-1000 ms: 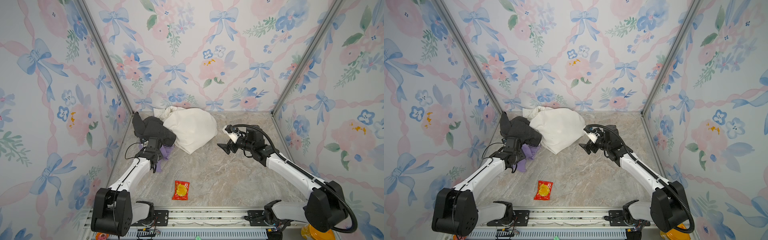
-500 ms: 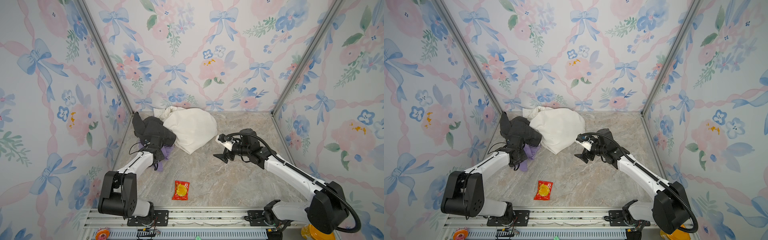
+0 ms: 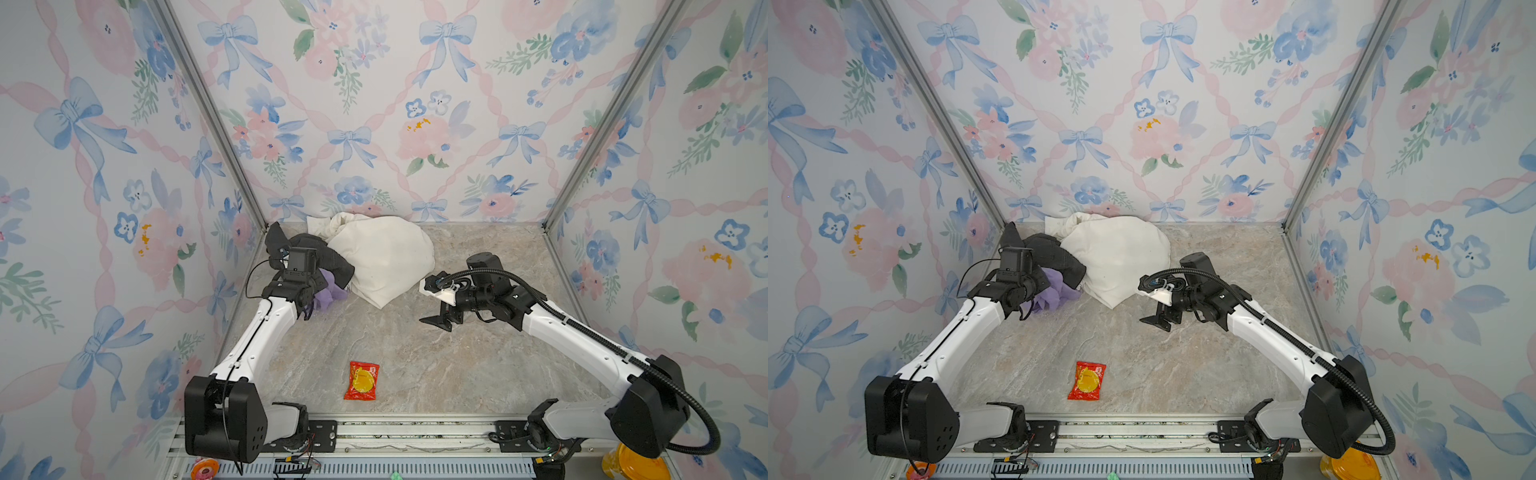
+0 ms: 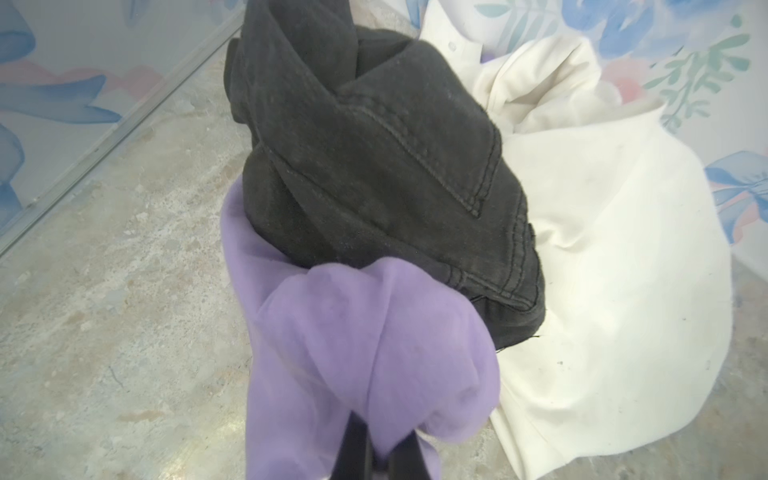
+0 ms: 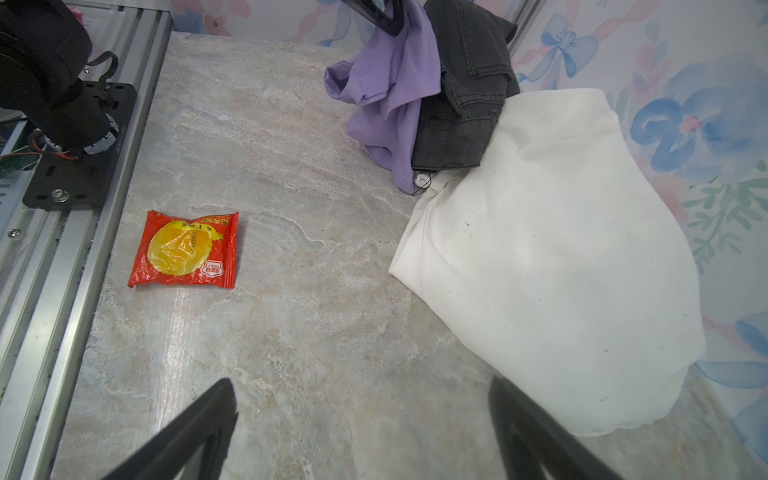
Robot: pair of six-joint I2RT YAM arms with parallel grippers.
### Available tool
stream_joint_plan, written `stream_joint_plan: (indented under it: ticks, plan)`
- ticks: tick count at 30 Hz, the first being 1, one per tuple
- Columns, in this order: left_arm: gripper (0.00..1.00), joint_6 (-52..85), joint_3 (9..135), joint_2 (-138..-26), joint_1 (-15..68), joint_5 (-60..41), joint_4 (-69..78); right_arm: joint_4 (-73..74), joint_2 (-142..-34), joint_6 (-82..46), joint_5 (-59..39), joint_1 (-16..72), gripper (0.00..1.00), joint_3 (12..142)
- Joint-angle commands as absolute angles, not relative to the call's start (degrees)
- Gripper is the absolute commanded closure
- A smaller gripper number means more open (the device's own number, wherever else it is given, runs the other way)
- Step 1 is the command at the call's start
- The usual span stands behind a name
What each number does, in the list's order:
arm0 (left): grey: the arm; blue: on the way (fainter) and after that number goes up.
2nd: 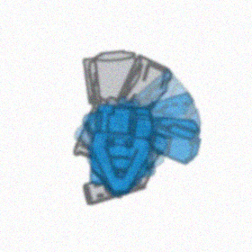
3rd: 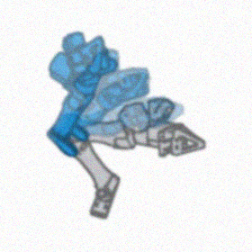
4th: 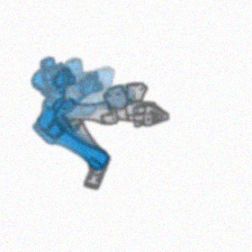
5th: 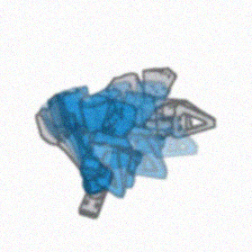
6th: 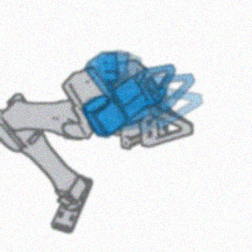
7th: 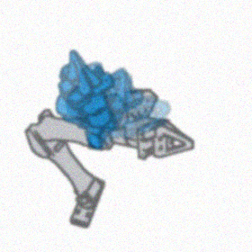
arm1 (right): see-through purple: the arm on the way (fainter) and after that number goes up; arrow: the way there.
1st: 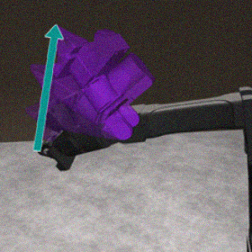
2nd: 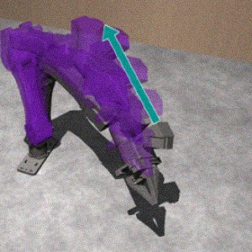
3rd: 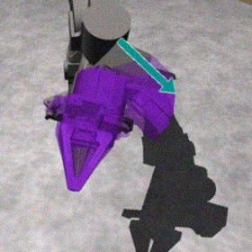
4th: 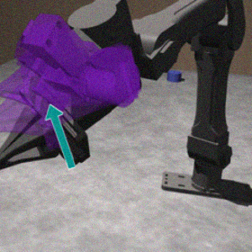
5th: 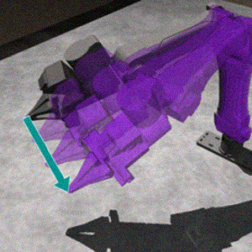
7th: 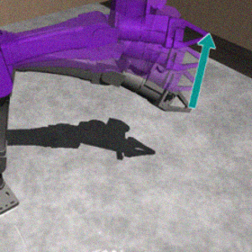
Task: Pick out a specific cloth from the pile
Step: 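Lift the lavender cloth up out of the pile with the left gripper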
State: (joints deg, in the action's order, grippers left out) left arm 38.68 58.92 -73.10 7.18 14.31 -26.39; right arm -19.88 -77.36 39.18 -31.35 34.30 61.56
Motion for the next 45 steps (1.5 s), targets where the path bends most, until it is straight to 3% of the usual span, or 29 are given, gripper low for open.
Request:
stream_joint_plan:
  ticks: [1, 22, 36, 45]
  plan:
    - [1.0, 36.17, 62.85, -70.42, 7.73, 15.86, -24.92, -23.29, -78.39, 41.05, -33.27, 35.58, 0.03, 64.82]
    - [1.0, 33.98, 79.23, -67.61, 8.0, 15.5, -21.19, -23.79, -81.78, 42.06, -32.08, 39.63, 0.03, 71.94]
    - [1.0, 26.72, 90.89, -69.38, 7.91, 19.93, -18.74, -24.05, -77.05, 37.86, -28.2, 40.55, 0.03, 70.36]
    - [1.0, 21.64, 97.74, -74.18, 7.66, 11.7, -12.92, -21.71, -74.22, 31.5, -22.13, 40.66, 0.03, 69.79]
